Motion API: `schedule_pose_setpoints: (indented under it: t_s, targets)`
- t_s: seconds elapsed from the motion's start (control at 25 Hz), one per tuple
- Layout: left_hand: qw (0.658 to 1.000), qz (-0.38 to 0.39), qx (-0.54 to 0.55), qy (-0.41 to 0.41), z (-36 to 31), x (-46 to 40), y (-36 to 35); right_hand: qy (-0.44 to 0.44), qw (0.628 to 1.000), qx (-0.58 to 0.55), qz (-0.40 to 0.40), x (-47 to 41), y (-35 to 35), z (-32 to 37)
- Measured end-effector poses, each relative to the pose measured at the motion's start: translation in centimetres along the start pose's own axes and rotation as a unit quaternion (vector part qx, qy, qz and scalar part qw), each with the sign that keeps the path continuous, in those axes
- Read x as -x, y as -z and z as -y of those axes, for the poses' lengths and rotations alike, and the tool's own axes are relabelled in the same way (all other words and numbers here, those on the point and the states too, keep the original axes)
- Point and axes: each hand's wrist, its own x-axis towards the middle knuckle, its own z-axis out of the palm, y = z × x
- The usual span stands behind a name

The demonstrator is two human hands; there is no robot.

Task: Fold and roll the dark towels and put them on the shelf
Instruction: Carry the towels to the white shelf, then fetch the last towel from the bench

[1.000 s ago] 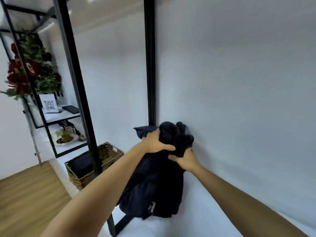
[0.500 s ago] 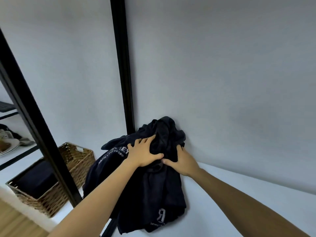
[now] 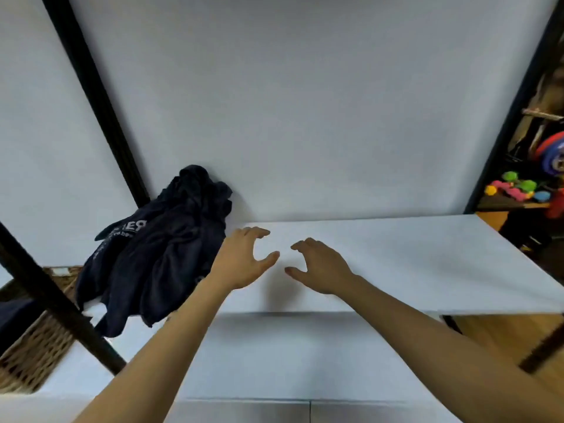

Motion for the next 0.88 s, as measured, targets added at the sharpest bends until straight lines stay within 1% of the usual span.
schedule_pose_setpoints:
  t_s: [0.12, 0.2, 0.28, 0.36, 0.4, 0.48, 0.56, 0.68, 0.76, 0.84, 0.88]
  targets:
    - [0.995, 0.079, 0.062, -0.028, -8.1, 6.5, -6.6, -0.071, 0.996, -0.055, -0.013, 13.0, 0.9, -4.7]
    - [0.983, 0.152, 0.093, -0.046, -13.0, 10.8, -11.5, -0.131, 0.987, -0.090, -0.020, 21.8, 0.3, -8.1]
    - [0.963, 0.245, 0.092, -0.069, -17.2, 14.7, -16.6, -0.206, 0.971, -0.116, -0.026, 29.7, -1.4, -10.8]
    - [0.929, 0.352, 0.069, -0.087, -20.8, 18.6, -22.2, -0.290, 0.947, -0.138, -0.025, 37.2, -3.8, -13.0]
    - [0.905, 0.410, 0.051, -0.100, -22.6, 20.7, -24.9, -0.340, 0.927, -0.157, -0.026, 41.2, -5.6, -14.1]
    - [0.854, 0.505, 0.007, -0.125, -25.5, 24.6, -29.8, -0.455, 0.868, -0.200, -0.019, 49.0, -9.8, -15.7]
    - [0.807, 0.569, -0.038, -0.152, -27.7, 28.1, -33.8, -0.566, 0.786, -0.250, 0.001, 56.2, -14.2, -15.6]
    - [0.736, 0.639, -0.109, -0.194, -29.6, 32.5, -38.2, -0.656, 0.684, -0.315, 0.047, 63.6, -18.5, -14.0]
    - [0.699, 0.667, -0.136, -0.221, -30.5, 34.3, -40.4, -0.684, 0.654, -0.321, 0.049, 66.3, -19.2, -13.4]
    - [0.652, 0.698, -0.153, -0.253, -33.1, 35.3, -43.5, -0.717, 0.614, -0.327, 0.045, 68.7, -19.1, -13.8]
    - [0.638, 0.706, -0.156, -0.264, -34.7, 35.2, -45.0, -0.726, 0.599, -0.333, 0.046, 69.3, -18.9, -14.4]
